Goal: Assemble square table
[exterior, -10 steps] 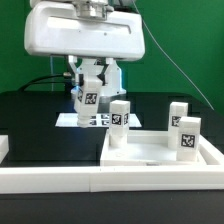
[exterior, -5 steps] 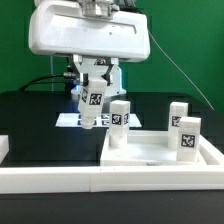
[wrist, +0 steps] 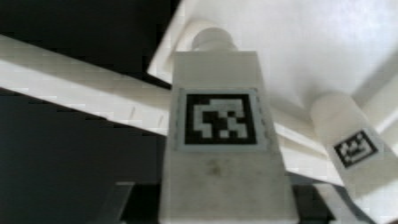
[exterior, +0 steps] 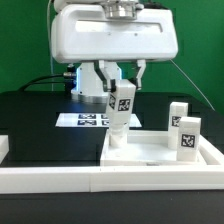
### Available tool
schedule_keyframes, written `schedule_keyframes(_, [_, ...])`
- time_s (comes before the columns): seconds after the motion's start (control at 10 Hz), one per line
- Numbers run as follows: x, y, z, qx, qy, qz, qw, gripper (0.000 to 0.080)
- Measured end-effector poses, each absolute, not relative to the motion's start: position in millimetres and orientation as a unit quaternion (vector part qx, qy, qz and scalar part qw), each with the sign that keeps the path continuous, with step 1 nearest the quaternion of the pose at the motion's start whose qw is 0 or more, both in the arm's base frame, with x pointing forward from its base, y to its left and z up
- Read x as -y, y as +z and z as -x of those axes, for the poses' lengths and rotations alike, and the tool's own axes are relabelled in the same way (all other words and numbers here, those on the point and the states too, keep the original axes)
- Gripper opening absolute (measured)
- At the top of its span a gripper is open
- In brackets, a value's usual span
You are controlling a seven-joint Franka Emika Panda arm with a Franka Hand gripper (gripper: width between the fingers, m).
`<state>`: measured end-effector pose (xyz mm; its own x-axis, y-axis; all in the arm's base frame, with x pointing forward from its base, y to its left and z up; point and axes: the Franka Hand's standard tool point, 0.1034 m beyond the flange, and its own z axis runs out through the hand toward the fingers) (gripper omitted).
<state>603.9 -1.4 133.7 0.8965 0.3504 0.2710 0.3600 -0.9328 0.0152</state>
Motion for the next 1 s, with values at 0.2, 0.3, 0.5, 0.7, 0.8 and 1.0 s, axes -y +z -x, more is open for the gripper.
schedule_keyframes(0.2, [-1,134.4,-607,0.183,-0.138,0.973,0.018,0.0290])
schedule_keyframes(0.3, [-1,133.9,-606,0.183,-0.137,0.973,0.018,0.0290])
schedule_keyframes(0.5, [-1,132.5,-606,0.183,-0.136,0.974,0.018,0.0290])
schedule_keyframes(0.7, [-1,124.9,-610,0.180,-0.120,0.976,0.028,0.0290])
schedule_keyframes(0.8, [0,123.7,-616,0.180,-0.115,0.976,0.032,0.0290])
schedule_keyframes(1.0, [5,122.5,-620,0.177,-0.127,0.976,0.023,0.0290])
